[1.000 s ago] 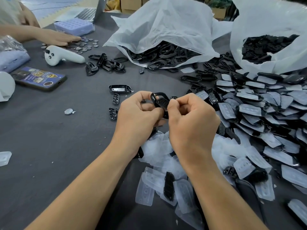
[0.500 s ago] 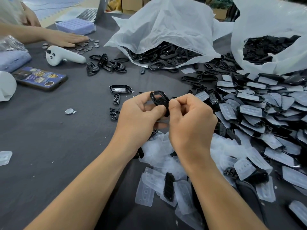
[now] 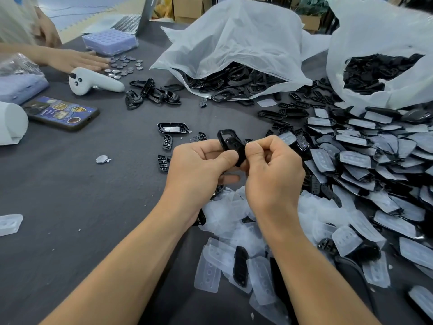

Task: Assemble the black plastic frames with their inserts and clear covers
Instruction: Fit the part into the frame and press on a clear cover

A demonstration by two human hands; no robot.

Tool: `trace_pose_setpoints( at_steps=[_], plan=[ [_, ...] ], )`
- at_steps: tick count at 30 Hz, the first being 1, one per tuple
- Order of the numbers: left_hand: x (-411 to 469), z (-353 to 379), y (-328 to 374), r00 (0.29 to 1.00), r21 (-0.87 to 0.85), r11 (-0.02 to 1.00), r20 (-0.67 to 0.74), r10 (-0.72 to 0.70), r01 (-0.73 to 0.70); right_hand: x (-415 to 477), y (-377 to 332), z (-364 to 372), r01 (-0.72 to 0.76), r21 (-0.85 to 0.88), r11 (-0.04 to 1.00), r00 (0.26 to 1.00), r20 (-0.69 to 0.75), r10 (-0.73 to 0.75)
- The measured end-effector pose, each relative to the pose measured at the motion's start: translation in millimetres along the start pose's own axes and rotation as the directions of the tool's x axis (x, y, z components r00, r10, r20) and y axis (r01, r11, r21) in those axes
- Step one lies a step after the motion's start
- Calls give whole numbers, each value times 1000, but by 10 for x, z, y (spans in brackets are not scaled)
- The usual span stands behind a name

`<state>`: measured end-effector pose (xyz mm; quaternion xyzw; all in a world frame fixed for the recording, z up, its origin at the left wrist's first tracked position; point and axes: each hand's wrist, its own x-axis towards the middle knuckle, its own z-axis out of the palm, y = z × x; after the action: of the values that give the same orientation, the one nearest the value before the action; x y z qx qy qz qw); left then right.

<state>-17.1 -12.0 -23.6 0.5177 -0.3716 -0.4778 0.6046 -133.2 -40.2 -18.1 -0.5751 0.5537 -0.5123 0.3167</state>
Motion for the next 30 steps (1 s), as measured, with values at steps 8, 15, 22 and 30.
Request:
trace_pose_setpoints(
  at_steps=[8,15,22,30],
  plan=[
    [-35,34,7,997,53,997,53,51,-53,-34,-40,-7,87,-107,990,996,-23,-90],
    [-48,72,39,994,60,992,-4,109,-109,-73,-69,-9,173,-206,963,982,-37,-184],
    [-15,66,65,982,106,985,-120,147,-135,-127,-92,-4,256,-282,924,962,-15,-271],
    [13,21,32,973,291,942,-108,204,-166,93,-3,-100,-40,61,997,970,241,24]
  ],
)
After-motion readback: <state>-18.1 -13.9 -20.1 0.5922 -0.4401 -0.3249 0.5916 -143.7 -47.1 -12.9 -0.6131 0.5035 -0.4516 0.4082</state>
